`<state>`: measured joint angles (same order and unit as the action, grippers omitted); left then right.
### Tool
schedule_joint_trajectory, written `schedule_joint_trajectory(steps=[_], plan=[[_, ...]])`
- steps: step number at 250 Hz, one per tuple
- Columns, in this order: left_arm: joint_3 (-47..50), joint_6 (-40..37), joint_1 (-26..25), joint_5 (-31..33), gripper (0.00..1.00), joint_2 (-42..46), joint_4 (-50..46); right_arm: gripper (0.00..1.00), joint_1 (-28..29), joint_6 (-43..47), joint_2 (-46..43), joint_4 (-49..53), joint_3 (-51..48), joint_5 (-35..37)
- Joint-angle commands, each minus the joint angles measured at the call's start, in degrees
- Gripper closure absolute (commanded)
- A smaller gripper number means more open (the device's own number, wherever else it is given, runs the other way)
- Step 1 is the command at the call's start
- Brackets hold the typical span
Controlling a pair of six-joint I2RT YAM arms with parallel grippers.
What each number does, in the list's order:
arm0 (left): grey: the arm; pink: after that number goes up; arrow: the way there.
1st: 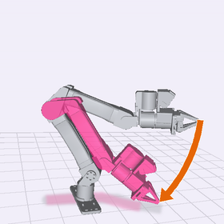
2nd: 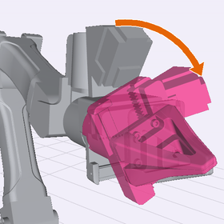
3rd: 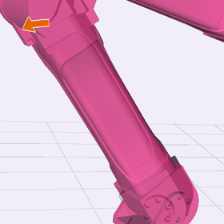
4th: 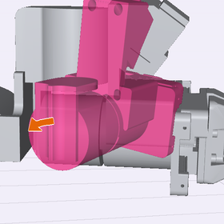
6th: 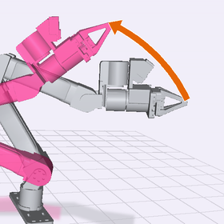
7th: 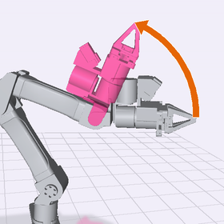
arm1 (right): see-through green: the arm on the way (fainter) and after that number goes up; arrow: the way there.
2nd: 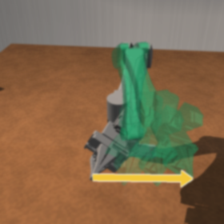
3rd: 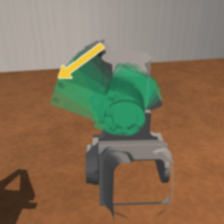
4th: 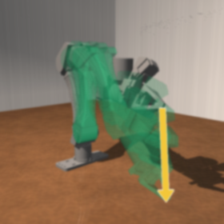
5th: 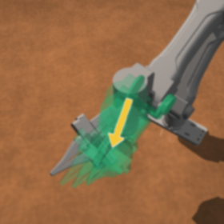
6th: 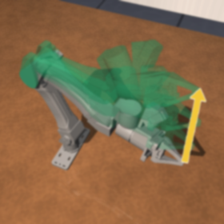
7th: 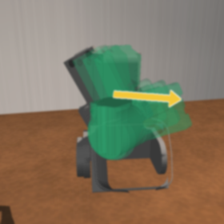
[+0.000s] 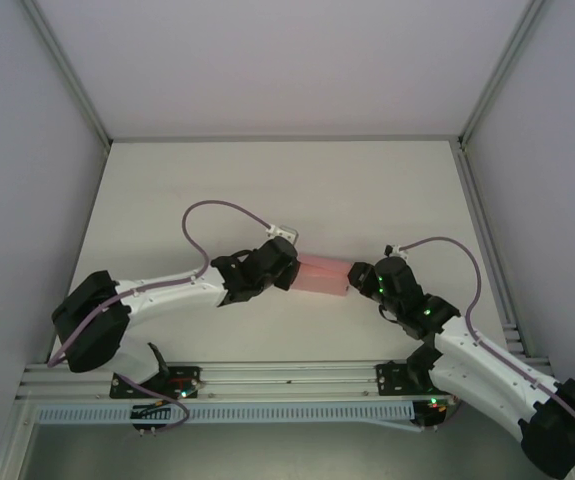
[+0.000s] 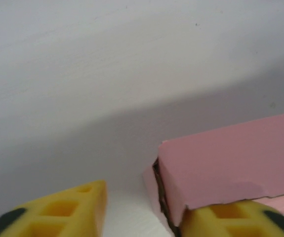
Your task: Assemble paper box
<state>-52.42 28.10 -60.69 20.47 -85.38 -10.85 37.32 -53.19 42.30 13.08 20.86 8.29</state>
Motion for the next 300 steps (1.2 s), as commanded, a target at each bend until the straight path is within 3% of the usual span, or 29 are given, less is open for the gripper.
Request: schedule_joint_trajectory(steps=[1, 20, 45, 146, 174, 230, 266, 300], plan=[[-0.8, -1.5, -2.3, -5.1, 0.43, 0.1, -11.3, 0.56, 0.5, 0.1, 2.0, 10.3, -3.6, -2.0], [-2.3, -2.0, -2.7, -5.8, 0.28, 1.4, -13.0, 0.56, 0.6, -0.3, 2.3, 10.3, -3.5, -1.8], [-4.4, -3.2, -3.2, -6.8, 0.0, 2.8, -15.7, 0.56, 1.0, -0.6, 2.4, 9.9, -3.1, -2.1], [-9.5, -2.3, -3.0, -12.1, 0.0, 6.0, -16.5, 0.57, 4.3, -2.3, 3.3, 9.6, -2.0, -0.2], [-9.6, 2.9, -0.2, -11.0, 0.0, 5.6, -17.6, 0.57, 4.5, -2.1, 4.0, 9.6, -1.7, 0.0], [-0.1, 8.3, 10.0, -24.2, 0.0, 6.7, -8.3, 0.57, 4.5, -2.1, 4.8, 8.7, -1.7, -0.1], [6.0, 8.6, 10.8, -29.9, 0.05, 7.2, -1.4, 0.57, 4.4, -2.4, 4.7, 8.6, -2.1, -0.1], [11.4, 9.0, 10.9, -32.0, 0.18, 8.1, 3.2, 0.57, 4.5, -2.8, 4.6, 7.7, -2.9, -0.3]])
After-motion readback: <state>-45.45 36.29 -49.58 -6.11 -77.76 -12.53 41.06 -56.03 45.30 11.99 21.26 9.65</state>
